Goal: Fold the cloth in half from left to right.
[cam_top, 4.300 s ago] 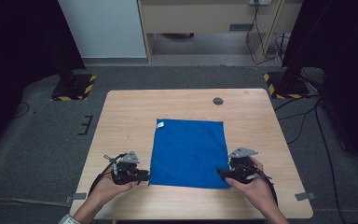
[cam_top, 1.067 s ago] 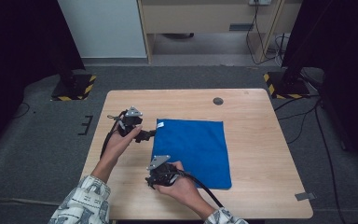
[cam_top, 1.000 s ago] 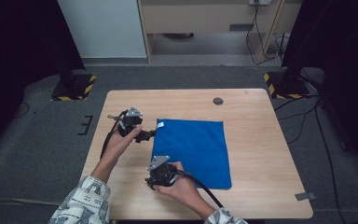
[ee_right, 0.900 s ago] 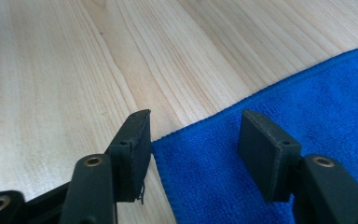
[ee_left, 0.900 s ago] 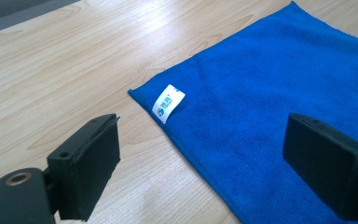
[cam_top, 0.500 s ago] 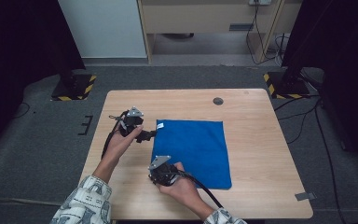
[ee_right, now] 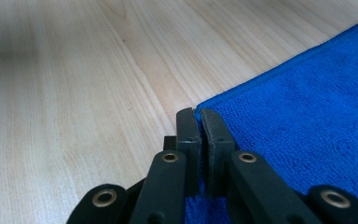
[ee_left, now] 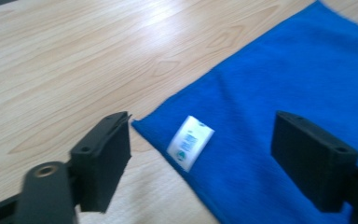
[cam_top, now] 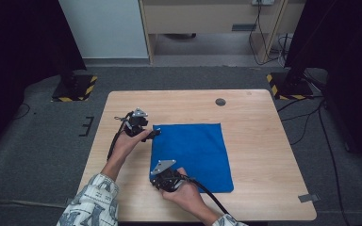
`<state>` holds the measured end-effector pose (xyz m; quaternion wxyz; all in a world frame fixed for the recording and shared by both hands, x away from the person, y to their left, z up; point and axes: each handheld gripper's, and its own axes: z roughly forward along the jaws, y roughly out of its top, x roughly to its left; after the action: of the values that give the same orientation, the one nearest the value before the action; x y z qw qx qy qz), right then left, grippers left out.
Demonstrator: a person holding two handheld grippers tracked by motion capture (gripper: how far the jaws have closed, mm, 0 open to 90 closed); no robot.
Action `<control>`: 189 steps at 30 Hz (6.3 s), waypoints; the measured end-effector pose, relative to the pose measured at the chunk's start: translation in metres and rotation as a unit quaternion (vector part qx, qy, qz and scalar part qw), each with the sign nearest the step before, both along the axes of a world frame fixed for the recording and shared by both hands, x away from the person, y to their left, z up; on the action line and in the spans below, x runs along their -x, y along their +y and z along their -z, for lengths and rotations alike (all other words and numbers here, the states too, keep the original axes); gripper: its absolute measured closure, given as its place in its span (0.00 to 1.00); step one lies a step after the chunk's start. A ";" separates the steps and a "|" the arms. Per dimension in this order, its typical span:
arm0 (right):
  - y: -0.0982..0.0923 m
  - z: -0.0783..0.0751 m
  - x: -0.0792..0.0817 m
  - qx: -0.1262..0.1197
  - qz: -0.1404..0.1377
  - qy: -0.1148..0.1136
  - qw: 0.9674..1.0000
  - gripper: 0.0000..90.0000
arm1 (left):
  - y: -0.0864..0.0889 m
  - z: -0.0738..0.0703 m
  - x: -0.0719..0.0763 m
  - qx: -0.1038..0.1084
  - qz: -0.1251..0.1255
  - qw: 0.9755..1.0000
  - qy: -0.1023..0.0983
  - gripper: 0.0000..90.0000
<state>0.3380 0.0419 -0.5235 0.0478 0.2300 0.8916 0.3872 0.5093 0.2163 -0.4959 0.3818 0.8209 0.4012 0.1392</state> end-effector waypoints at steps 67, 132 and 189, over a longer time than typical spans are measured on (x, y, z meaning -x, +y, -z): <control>0.007 -0.025 0.000 -0.034 0.028 -0.019 0.999 0.97 | -0.014 -0.015 -0.022 -0.008 -0.028 1.000 -0.009 0.99; -0.012 -0.051 0.018 -0.061 0.042 -0.069 0.995 0.97 | -0.034 -0.043 -0.027 -0.012 -0.025 1.000 0.002 0.99; -0.107 -0.025 0.029 -0.023 0.138 -0.045 0.989 0.88 | -0.138 -0.012 -0.035 -0.012 0.025 0.999 0.043 0.97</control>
<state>0.3092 -0.0655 -0.4981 0.1357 0.3343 0.8390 0.4074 0.5445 0.0780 -0.4835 0.3578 0.8405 0.3948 0.0988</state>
